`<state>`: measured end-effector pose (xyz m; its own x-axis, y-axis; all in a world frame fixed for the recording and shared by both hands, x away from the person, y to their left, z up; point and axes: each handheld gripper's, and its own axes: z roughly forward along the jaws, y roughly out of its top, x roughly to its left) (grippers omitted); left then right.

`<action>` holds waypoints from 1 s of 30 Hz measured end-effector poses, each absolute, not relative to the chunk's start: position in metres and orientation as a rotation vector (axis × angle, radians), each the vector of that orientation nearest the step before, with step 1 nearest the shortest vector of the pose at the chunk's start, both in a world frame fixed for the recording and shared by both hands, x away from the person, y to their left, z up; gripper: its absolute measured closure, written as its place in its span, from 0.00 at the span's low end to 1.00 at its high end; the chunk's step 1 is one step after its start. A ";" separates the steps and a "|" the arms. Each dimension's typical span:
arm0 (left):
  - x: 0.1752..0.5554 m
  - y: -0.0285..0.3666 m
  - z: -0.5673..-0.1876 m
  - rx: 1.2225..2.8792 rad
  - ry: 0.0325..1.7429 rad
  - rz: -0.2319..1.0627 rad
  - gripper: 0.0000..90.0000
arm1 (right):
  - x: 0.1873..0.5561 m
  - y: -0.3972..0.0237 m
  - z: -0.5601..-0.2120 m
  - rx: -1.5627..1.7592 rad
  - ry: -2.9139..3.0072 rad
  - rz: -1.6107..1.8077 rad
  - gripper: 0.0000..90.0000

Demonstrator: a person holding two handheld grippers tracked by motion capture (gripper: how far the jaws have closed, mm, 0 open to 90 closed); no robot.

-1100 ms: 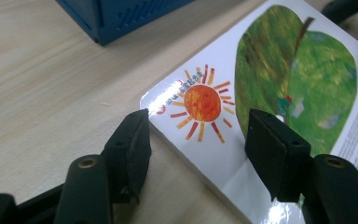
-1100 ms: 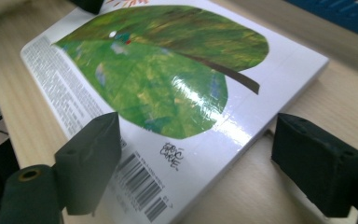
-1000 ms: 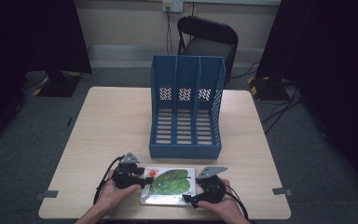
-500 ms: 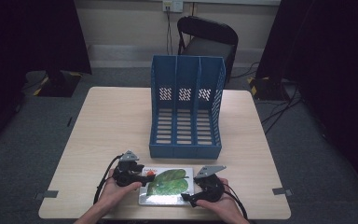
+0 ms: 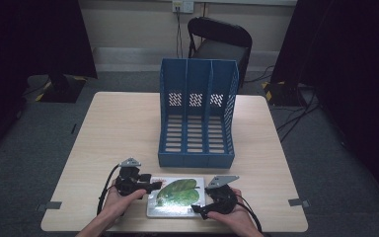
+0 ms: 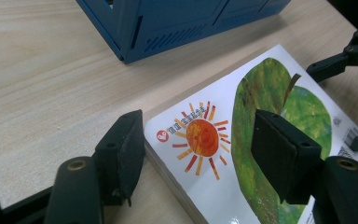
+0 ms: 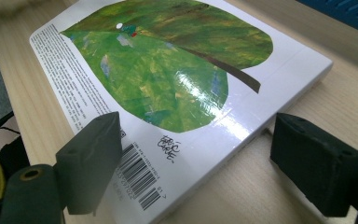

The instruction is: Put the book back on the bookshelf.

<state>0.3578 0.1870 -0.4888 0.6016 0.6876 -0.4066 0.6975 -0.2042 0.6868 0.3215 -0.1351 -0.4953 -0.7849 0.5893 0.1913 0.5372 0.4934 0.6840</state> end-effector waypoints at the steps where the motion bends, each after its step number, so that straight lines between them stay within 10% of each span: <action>1: 0.358 0.189 -0.489 1.909 1.115 -0.030 0.39 | 0.321 -0.135 -0.495 1.004 2.654 1.178 0.17; 30: 0.362 0.207 -0.486 1.656 1.161 -0.213 0.44 | 0.319 -0.135 -0.497 0.984 2.681 1.206 0.08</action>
<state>0.3623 0.2067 -0.4858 0.5128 0.5787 -0.6341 0.7660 0.0252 0.6424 0.3191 -0.1348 -0.4967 -0.7978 0.5649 0.2109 0.5324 0.4958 0.6861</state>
